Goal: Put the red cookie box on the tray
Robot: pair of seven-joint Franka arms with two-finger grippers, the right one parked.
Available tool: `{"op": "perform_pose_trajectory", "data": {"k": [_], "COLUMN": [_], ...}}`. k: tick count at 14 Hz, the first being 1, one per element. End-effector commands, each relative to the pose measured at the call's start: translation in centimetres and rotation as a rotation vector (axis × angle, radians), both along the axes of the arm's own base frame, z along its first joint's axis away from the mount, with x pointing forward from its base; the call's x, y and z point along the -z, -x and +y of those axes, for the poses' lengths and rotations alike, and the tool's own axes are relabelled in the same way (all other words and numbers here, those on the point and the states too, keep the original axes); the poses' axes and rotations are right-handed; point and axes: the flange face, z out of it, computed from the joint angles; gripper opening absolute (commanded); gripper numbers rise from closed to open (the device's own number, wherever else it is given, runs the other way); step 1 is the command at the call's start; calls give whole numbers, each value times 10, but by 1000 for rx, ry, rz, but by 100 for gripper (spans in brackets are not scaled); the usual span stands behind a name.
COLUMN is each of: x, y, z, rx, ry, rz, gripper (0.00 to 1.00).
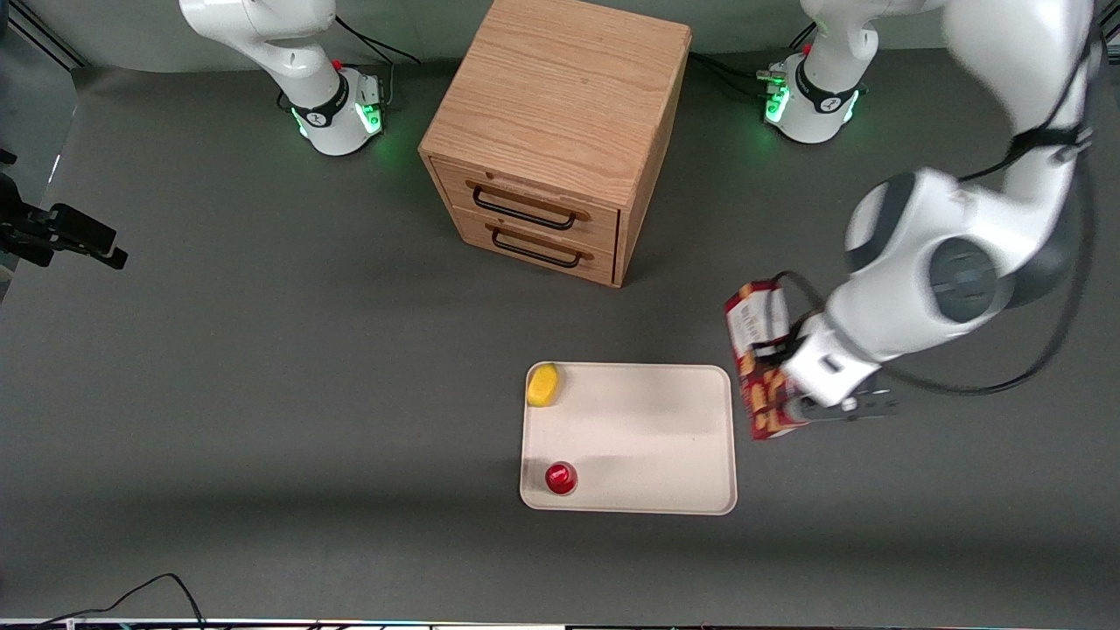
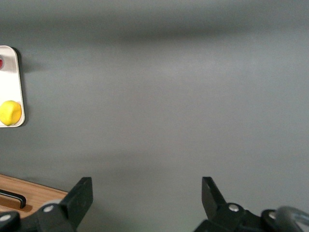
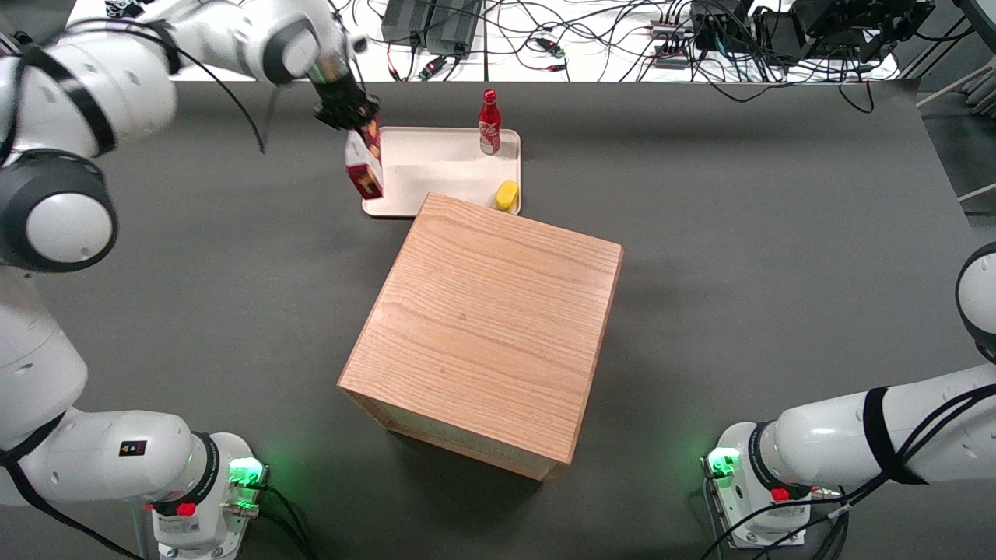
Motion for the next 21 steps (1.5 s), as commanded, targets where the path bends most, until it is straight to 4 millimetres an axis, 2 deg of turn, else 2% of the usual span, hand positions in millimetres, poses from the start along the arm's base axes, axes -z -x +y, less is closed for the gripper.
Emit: {"op": "perform_pose_trajectory", "data": {"k": [1,2,4,5,6,7,9,11,12,13,15,16,21], "x": [49,63,76,76,72,66,32,-18,-53,-87,-147,-169,-246], "y": [-10,-12,-15,-16,-17,-19,-19,-11,-4,1,14,23,83], "z": [-9,-10,-10,-7,-5,1,16,37,50,73,131,157,266], "rx": [-34,-37,-21,-17,-20,-23,-38,-11,27,72,149,180,301], "ry": [-40,-46,-53,-56,-59,-72,-119,-176,-164,-148,-120,-114,-54], "rz": [-78,-100,-121,-124,-131,-126,-119,-62,-21,16,76,96,170], "gripper": [0,0,0,58,100,100,100,100,100,100,100,100,100]}}
